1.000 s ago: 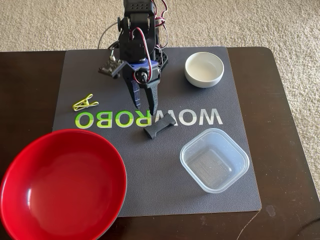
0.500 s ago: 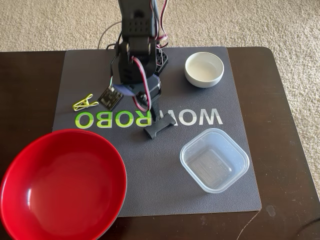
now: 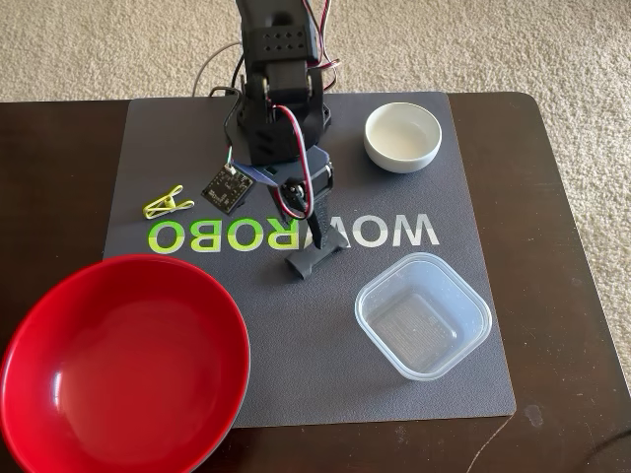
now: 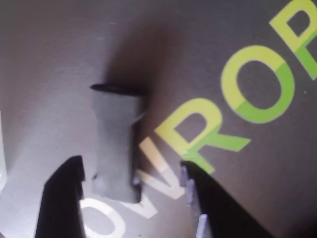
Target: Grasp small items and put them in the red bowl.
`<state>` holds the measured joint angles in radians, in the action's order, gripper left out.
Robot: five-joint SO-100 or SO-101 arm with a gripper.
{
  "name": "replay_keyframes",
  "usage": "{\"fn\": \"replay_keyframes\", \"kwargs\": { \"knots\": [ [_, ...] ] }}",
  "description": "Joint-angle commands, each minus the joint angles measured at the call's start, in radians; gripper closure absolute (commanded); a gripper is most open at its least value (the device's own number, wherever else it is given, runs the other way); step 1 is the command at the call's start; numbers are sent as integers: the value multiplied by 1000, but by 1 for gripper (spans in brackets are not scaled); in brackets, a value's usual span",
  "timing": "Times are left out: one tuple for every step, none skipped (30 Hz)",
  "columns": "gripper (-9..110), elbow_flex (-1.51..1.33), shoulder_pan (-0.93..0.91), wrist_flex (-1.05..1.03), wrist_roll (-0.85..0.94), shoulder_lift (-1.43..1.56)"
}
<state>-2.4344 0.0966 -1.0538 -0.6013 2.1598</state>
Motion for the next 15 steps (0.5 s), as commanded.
{"fn": "replay_keyframes", "kwargs": {
  "knots": [
    [75, 58, 18, 31, 28, -106],
    [75, 57, 14, 55, 34, -146],
    [75, 55, 6, 78, 40, -184],
    [75, 64, -2, 87, 49, -222],
    [75, 77, -5, 94, 63, -255],
    [75, 91, -5, 95, 78, -287],
    [75, 101, -2, 95, 97, -311],
    [75, 112, 3, 95, 110, -333],
    [75, 118, 9, 95, 121, -345],
    [75, 121, 14, 97, 129, -347],
    [76, 123, 20, 98, 137, -348],
    [78, 123, 26, 98, 141, -350],
    [83, 123, 32, 98, 149, -351],
    [88, 123, 34, 98, 153, -351],
    [89, 123, 38, 98, 153, -354]
  ]
}}
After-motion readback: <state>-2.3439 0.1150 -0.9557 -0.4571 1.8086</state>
